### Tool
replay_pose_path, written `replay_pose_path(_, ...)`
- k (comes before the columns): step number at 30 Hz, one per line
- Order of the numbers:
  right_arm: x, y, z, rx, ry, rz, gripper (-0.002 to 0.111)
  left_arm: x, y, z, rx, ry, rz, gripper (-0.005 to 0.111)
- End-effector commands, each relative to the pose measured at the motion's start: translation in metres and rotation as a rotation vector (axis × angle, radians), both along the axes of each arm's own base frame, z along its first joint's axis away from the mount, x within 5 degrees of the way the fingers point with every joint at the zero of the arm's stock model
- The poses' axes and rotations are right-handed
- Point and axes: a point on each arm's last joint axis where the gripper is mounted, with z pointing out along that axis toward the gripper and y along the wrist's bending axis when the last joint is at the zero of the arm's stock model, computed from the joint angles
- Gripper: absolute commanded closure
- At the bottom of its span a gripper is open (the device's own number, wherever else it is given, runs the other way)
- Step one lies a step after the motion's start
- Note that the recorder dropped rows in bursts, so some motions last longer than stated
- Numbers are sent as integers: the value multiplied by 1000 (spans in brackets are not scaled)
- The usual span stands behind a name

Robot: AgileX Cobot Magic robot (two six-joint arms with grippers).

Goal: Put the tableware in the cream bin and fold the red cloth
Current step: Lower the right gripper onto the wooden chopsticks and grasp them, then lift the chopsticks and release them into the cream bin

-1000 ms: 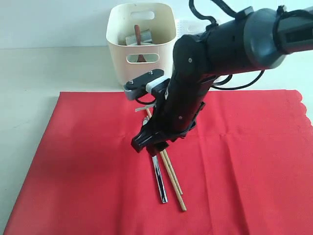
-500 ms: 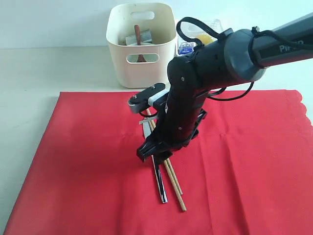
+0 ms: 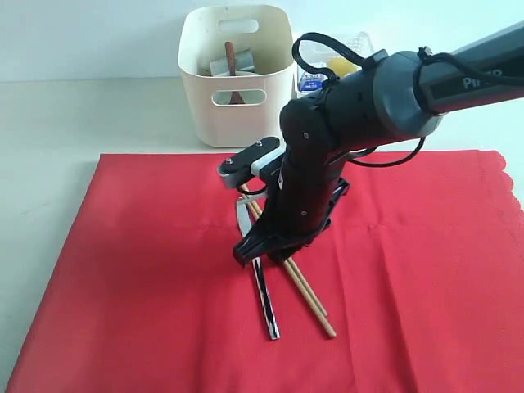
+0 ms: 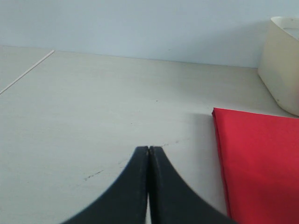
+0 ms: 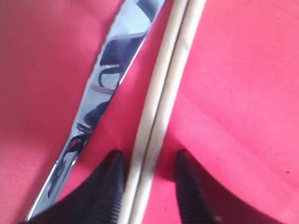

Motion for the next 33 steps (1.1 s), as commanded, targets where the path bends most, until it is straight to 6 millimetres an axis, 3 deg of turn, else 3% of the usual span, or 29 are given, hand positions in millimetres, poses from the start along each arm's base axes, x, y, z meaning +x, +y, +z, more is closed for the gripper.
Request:
replay_pose_path(1,-3,1,-14,-12,34,-13,88,0,0,1,-3,-12,4,105)
replay_pose_path(7,-3,1,-13,-13,38,-27,107,0,0,1,-3,-12,4,105)
replay_pose_path(16,-1,1,12,21,-27,-11,108,0,0,1,-3,-12,4,105)
replay_pose_path(22,3,2,57,131,-179,-4,108,0,0,1,-3,-12,4,105)
replay_pose_path(27,10,4,101,256,-408,39,108,0,0,1,-3,-12,4,105)
replay_pose_path(33,44,13,162,394,-626,17,108,0,0,1,-3,-12,4,105)
